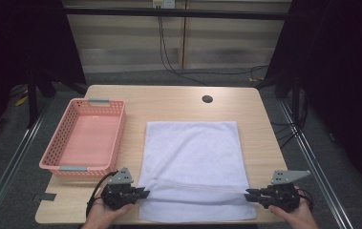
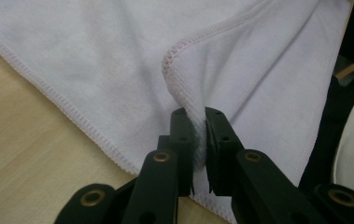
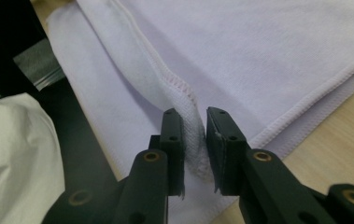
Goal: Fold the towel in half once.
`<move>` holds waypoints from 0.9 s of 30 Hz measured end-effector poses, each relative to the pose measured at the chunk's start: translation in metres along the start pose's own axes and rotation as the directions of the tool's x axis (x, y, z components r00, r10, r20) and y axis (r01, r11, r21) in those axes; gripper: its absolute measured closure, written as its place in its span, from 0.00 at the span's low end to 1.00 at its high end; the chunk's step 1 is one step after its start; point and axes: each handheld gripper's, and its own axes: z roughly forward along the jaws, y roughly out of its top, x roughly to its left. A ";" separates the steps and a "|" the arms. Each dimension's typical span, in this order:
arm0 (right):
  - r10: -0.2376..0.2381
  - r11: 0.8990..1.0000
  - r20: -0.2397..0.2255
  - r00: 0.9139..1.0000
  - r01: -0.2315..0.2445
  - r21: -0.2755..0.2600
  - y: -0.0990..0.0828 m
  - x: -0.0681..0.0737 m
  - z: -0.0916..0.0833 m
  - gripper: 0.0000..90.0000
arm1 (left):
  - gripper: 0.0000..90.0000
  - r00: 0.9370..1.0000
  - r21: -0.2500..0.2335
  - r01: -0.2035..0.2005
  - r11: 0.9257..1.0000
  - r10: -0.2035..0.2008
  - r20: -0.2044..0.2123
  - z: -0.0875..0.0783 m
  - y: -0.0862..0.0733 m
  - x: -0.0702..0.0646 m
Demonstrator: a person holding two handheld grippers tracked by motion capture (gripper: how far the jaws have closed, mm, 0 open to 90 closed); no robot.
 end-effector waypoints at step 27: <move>-0.002 1.000 0.095 0.995 0.004 -0.028 0.024 -0.012 0.013 0.57 | 0.62 0.999 -0.057 0.049 0.997 -0.050 -0.008 0.013 0.042 0.028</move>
